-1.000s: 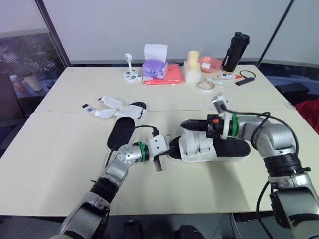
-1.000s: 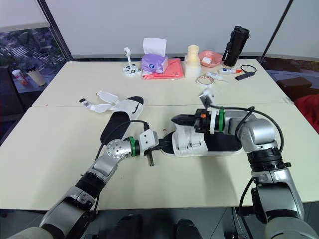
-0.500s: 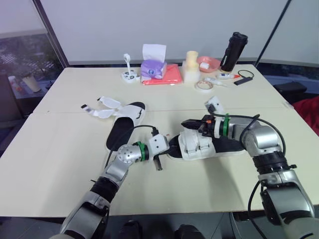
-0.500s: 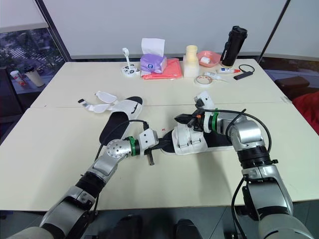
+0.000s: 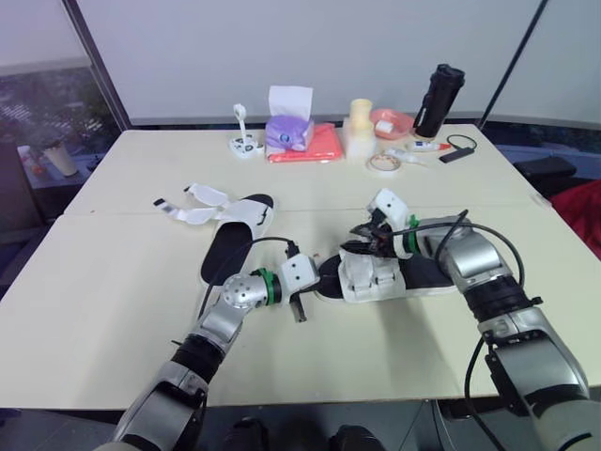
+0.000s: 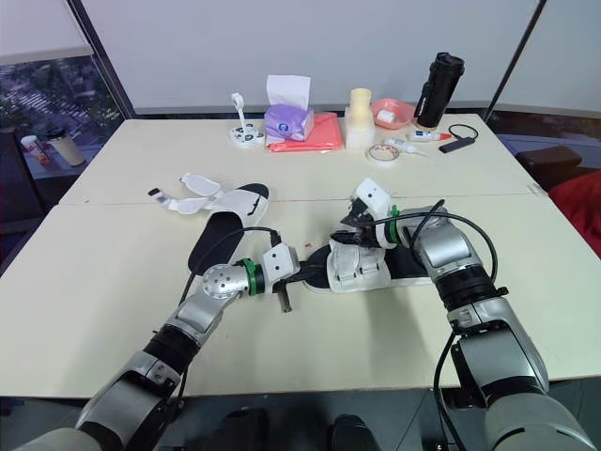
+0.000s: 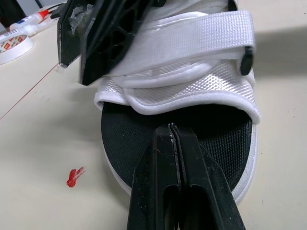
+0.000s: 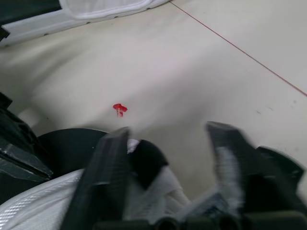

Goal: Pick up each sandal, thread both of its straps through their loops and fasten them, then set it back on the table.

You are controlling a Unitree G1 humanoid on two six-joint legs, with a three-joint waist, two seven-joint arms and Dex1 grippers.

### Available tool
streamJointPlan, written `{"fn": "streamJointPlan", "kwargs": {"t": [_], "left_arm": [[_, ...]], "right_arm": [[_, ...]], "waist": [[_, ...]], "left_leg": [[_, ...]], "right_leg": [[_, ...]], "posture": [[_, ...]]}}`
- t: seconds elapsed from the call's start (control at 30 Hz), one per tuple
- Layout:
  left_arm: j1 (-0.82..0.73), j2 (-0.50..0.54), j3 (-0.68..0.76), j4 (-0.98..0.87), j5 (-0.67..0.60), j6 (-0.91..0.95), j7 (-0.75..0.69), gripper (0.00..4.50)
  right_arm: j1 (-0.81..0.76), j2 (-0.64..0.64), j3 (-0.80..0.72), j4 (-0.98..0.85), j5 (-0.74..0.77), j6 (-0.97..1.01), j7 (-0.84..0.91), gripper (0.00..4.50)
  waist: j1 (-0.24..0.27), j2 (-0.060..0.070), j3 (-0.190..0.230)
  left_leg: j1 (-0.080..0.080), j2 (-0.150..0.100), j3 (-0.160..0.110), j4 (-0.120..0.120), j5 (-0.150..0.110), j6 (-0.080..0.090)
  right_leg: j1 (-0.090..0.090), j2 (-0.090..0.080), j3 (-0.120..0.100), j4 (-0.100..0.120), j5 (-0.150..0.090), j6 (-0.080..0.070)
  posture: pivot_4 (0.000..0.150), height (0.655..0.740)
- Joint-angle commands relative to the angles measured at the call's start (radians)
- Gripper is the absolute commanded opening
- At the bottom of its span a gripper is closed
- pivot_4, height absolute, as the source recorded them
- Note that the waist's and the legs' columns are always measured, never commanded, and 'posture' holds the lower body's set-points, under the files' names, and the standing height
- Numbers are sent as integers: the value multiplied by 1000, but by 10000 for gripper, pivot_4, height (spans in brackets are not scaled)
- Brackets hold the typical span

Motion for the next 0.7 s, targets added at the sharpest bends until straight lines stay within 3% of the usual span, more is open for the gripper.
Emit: {"fn": "streamJointPlan", "kwargs": {"t": [0.03, 0.2, 0.33, 0.5, 0.7], "left_arm": [[48, 25, -19, 45, 41, 37, -10, 0], [78, 41, 22, -74, -24, 99, -35, 0], [129, 77, 96, -332, -170, 277, -70, 0], [180, 152, 200, -630, -365, 541, -83, 0], [177, 204, 280, -807, -550, 772, -63, 0]], "right_arm": [[-30, -28, -110, 19, 54, 36, 7, 44737], [-43, -91, -332, 22, 231, 211, 44, 44737], [46, -174, -447, -40, 357, 376, 101, 44737], [256, -249, -440, -214, 395, 402, 166, 44737], [376, -251, -417, -297, 431, 440, 182, 44737]], "waist": [[0, 0, 0], [-1, 2, 1], [-1, 2, 2], [4, 5, 6], [1, 8, 10]], "left_leg": [[0, 0, 0, 0, 0, 0], [-2, 0, 0, -2, 0, 0], [-3, 2, 1, -5, 0, 0], [-6, 3, 0, -4, -1, 2], [-6, 1, 2, -1, -1, 2]], "right_leg": [[0, 0, 0, 0, 0, 0], [-2, 0, 0, -1, 0, 0], [-4, 1, 1, -4, 0, -1], [-5, 1, 0, -5, -1, -2], [-5, 0, 1, -4, -1, -1]], "posture": [[1500, 7400], [1500, 7400], [1500, 7400], [1500, 7400], [1500, 7400]]}}
